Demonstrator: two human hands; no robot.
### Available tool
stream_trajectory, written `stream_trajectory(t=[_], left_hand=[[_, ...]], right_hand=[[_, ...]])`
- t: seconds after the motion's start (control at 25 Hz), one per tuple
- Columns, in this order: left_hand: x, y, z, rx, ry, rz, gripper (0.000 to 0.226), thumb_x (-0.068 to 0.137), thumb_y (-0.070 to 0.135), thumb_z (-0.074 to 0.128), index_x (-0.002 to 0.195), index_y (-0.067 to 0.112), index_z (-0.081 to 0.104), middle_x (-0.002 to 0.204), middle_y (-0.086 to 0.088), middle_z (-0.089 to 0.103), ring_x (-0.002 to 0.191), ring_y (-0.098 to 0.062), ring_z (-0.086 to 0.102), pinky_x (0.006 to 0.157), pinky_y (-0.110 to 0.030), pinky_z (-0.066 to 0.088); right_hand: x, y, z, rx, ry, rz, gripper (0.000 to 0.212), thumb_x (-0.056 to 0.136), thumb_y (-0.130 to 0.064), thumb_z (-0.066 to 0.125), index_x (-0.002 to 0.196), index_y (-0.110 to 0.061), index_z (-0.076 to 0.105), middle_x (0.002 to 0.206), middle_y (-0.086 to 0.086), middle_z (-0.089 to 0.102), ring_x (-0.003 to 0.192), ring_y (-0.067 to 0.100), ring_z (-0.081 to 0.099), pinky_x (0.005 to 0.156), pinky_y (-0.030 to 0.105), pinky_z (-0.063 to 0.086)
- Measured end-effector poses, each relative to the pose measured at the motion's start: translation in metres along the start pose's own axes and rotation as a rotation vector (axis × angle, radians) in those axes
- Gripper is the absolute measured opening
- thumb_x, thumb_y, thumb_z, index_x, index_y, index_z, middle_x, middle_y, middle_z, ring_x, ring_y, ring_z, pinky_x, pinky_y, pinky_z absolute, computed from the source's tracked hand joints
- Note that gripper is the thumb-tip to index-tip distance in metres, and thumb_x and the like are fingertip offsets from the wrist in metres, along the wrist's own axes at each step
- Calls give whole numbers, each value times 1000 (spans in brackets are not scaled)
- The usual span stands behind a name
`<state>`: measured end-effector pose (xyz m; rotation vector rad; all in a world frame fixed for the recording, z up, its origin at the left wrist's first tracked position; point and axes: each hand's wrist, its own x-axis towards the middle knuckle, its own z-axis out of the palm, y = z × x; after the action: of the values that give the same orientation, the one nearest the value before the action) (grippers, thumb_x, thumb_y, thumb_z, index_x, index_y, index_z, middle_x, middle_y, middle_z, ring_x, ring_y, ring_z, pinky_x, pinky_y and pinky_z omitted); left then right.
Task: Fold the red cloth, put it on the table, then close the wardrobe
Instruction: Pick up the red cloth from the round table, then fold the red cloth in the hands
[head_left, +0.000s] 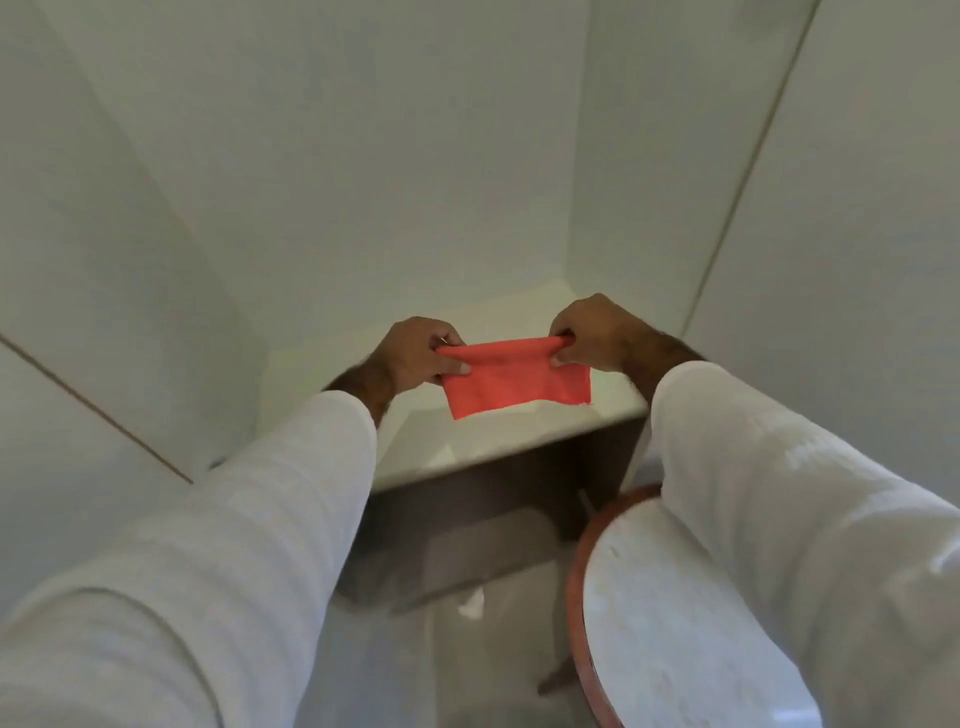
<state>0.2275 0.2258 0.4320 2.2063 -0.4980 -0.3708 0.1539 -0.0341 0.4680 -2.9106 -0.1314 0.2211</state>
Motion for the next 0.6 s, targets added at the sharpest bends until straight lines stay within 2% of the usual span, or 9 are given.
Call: stream_trajectory(t=[0.08,0.2,0.32,0.44,0.6], left_hand=[[-7,36,-73,-8,100,62,20,78,5,88,91,11,74,96,-18,75,85,-27,72,84,-46,66],[-15,95,-174,-36,260,199,21,80,9,88,98,7,76,92,-8,76,86,-24,74,77,-39,66],[-25,165,-271,-43,449,378,19,84,10,84,101,9,75,90,-6,73,82,-21,72,67,-28,64],[-34,228,-351,-9,630,532,20,88,9,81,104,9,69,92,-8,71,77,-18,70,56,-17,59],[-37,296,-439,28,843,694,22,90,7,78,104,13,62,99,-15,71,76,-19,69,55,-17,59]], right_hand=[[12,-41,-64,-29,110,-40,21,93,-23,71,110,-11,73,105,7,71,101,26,61,81,32,42],[27,-97,-155,-72,308,-88,16,99,-15,57,108,-9,69,108,10,70,92,24,56,80,35,46],[37,-146,-248,-23,595,-170,27,101,-8,42,113,-6,66,113,16,67,103,31,61,89,40,49],[48,-186,-333,57,904,-298,34,99,-5,42,126,-6,63,120,17,61,114,31,57,97,38,45],[67,-231,-430,124,1269,-457,30,95,-1,53,123,-8,60,126,16,61,116,34,58,100,40,47]])
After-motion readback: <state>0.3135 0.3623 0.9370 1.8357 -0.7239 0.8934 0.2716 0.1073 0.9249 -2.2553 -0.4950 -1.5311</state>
